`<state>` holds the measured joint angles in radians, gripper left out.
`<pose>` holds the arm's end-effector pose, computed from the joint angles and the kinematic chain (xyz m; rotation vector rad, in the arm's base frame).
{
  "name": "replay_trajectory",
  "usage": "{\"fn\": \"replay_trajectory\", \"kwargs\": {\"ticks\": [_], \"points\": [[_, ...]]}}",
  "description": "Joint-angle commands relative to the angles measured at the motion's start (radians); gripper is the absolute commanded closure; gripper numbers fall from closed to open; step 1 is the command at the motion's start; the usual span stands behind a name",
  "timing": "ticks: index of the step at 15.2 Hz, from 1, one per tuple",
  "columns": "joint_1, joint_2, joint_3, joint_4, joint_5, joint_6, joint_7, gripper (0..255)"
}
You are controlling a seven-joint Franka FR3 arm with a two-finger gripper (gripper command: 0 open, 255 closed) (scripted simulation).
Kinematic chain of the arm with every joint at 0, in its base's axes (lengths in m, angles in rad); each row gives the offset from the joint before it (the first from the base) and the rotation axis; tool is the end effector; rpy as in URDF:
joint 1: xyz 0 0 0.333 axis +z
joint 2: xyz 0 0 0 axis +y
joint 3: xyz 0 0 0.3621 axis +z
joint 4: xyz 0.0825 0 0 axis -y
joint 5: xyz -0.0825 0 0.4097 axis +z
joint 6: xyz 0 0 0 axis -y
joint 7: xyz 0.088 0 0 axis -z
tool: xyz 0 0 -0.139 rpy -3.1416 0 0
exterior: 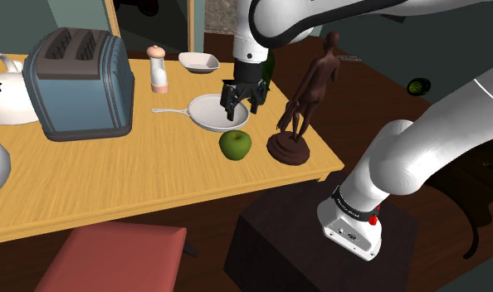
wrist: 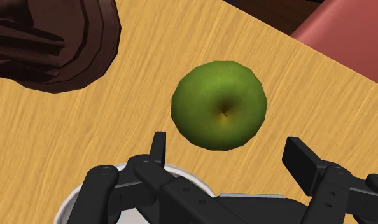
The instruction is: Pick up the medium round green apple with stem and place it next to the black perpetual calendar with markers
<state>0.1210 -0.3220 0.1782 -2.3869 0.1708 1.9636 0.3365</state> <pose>0.4136 0.1461 0.4318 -3.0681 0.1889 0.1983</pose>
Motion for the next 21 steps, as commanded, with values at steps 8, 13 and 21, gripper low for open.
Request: {"fn": "replay_trajectory", "kwargs": {"ticks": [8, 13, 21], "points": [[0.014, 0.076, 0.023, -0.057, 0.020, 0.127, 0.012, 0], [0.014, 0.076, 0.023, -0.057, 0.020, 0.127, 0.012, 0], [0.014, 0.076, 0.023, -0.057, 0.020, 0.127, 0.012, 255]]}}
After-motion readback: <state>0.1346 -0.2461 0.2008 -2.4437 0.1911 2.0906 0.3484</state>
